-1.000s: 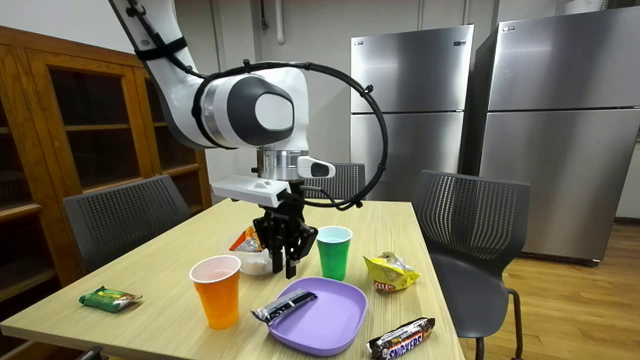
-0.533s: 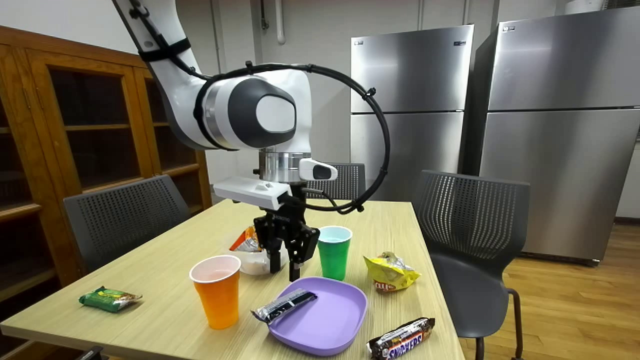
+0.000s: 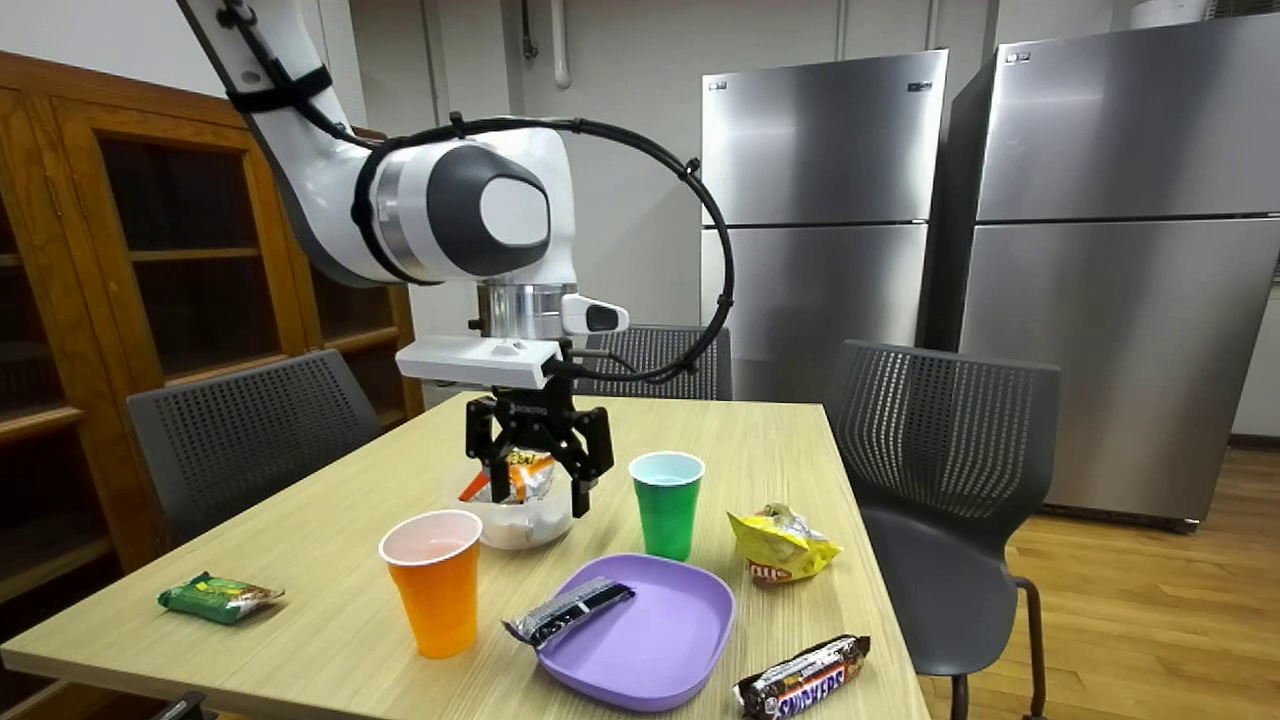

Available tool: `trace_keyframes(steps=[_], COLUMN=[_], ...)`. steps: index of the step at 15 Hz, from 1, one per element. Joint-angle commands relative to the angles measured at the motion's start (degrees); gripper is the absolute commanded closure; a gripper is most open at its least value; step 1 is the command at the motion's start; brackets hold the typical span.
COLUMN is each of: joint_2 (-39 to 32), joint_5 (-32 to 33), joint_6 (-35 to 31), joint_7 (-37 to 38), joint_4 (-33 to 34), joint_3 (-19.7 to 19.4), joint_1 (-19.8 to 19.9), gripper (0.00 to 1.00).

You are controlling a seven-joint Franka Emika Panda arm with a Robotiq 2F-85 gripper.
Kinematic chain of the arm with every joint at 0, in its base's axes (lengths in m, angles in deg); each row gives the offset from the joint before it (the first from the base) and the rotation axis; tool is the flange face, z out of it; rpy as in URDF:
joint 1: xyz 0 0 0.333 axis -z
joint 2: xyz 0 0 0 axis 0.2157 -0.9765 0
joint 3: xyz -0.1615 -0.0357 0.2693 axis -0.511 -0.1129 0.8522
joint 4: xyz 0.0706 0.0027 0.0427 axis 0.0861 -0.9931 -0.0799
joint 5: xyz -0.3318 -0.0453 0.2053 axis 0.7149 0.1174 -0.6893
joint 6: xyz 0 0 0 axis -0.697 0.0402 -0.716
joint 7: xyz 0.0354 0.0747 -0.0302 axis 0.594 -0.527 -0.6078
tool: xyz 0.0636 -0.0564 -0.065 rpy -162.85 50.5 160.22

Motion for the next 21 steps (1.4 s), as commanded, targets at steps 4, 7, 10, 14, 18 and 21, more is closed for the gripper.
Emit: trace_keyframes(steps=[4,7,10,14,18,21], joint_2=[5.3,3.5,3.9,3.9,3.6,3.5], joint_5=[2.5,2.2,2.3,2.3,1.5,-0.4], joint_6=[0.1,0.1,0.1,0.1,1.4,1.8], joint_7=[-2.4,-1.2,-1.7,-1.7,-0.2,-0.5], joint_4=[-1.1,0.1,0.0,0.0,0.6,0.7], joint_3=[-0.3,-0.1,-0.2,-0.2,-0.9,-2.6], joint_1=[0.5,0.3,0.3,0.3,1.0,2.6], gripper=[0.0,0.0,0.0,0.0,0.0,0.0])
